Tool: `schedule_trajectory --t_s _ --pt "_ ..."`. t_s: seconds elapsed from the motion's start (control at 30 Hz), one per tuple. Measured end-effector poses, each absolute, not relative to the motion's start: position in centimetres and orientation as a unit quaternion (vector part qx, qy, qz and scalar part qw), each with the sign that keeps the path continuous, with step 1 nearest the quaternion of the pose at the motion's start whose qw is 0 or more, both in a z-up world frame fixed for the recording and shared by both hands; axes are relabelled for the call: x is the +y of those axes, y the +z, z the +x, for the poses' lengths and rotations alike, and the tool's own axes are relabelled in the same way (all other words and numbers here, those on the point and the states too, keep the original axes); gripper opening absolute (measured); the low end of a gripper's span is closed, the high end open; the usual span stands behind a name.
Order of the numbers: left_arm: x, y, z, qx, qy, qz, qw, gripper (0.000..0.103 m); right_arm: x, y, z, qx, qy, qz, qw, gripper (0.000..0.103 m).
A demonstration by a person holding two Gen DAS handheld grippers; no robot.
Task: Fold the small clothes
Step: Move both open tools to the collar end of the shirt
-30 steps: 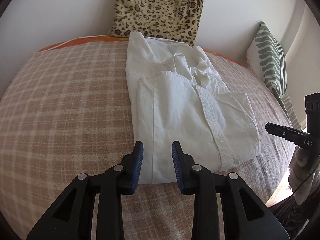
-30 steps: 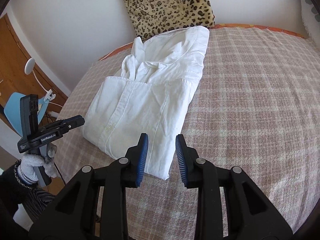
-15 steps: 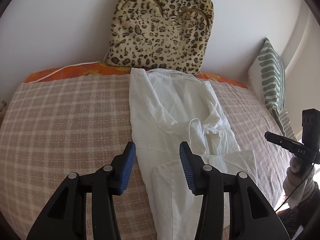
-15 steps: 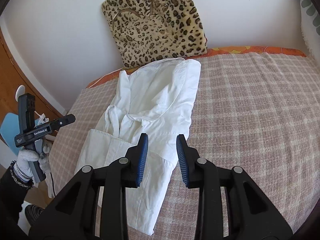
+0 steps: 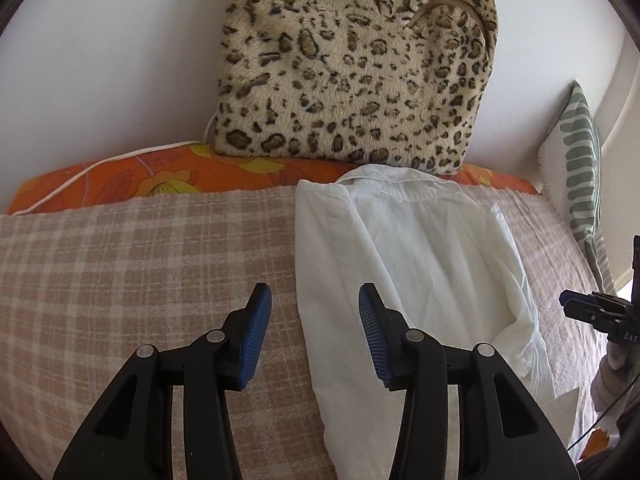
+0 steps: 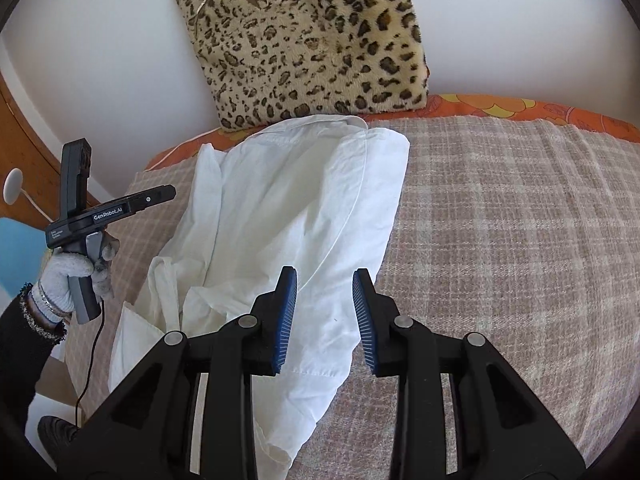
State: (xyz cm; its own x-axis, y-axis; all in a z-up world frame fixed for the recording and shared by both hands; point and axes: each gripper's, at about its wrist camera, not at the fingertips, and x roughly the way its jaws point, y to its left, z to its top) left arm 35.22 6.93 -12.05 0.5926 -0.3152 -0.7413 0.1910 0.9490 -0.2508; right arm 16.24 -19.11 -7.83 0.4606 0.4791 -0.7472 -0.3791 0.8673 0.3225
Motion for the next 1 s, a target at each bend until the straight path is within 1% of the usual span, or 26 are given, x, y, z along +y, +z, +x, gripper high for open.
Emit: schedule_trajectory --t_s 0.1,0.27,0.37,0.43,0.57,0.6,0.63,0.67,0.7,0.73,0.8,0.9,1.0 --pt "5.8 -12.7 37.7 0.425 -0.149 -0.054 0.891 0.044 -18.5 -8.3 17.7 0.458 0.259 0.055 0.848 0.031" --pt "4.1 -15.0 41.3 0.433 -0.132 0.005 0.892 0.044 -17.8 -9.8 20.5 0.474 0.259 0.036 0.841 0.031" --pt "4.0 -16.1 42.5 0.434 -0.131 0.010 0.891 0.044 -18.1 -10.9 22.7 0.488 0.252 0.041 0.835 0.031" --pt "4.0 -16.6 42.7 0.426 -0.132 0.015 0.895 0.046 -18.3 -11.4 23.9 0.495 0.246 0.038 0.833 0.031" --pt "4.5 -16.6 43.2 0.434 -0.138 0.008 0.890 0.046 -19.0 -11.3 25.8 0.495 0.230 0.039 0.837 0.032" --pt "4.8 -16.3 43.2 0.437 -0.138 0.003 0.889 0.046 -19.5 -11.0 26.2 0.493 0.228 0.054 0.838 0.033" --pt "5.2 -15.7 43.0 0.434 -0.141 -0.003 0.890 0.046 -20.1 -10.7 26.7 0.488 0.225 0.068 0.841 0.037" --pt "5.6 -15.2 42.7 0.430 -0.144 -0.009 0.891 0.046 -20.7 -10.4 27.1 0.482 0.219 0.076 0.845 0.045" --pt "6.2 -14.5 42.5 0.425 -0.147 -0.017 0.893 0.047 -21.1 -10.2 27.5 0.476 0.213 0.081 0.850 0.048" --pt "6.8 -13.9 42.1 0.421 -0.152 -0.028 0.894 0.047 -21.5 -10.1 28.0 0.474 0.212 0.086 0.850 0.054" --pt "8.1 -13.4 41.5 0.421 -0.159 -0.045 0.892 0.048 -22.2 -10.6 28.8 0.483 0.223 0.108 0.840 0.055" --pt "9.5 -14.1 41.7 0.439 -0.164 -0.058 0.881 0.048 -22.4 -12.0 30.2 0.501 0.237 0.137 0.821 0.055" --pt "9.3 -15.0 42.1 0.452 -0.180 -0.075 0.870 0.046 -22.1 -12.6 31.0 0.492 0.244 0.161 0.820 0.056"
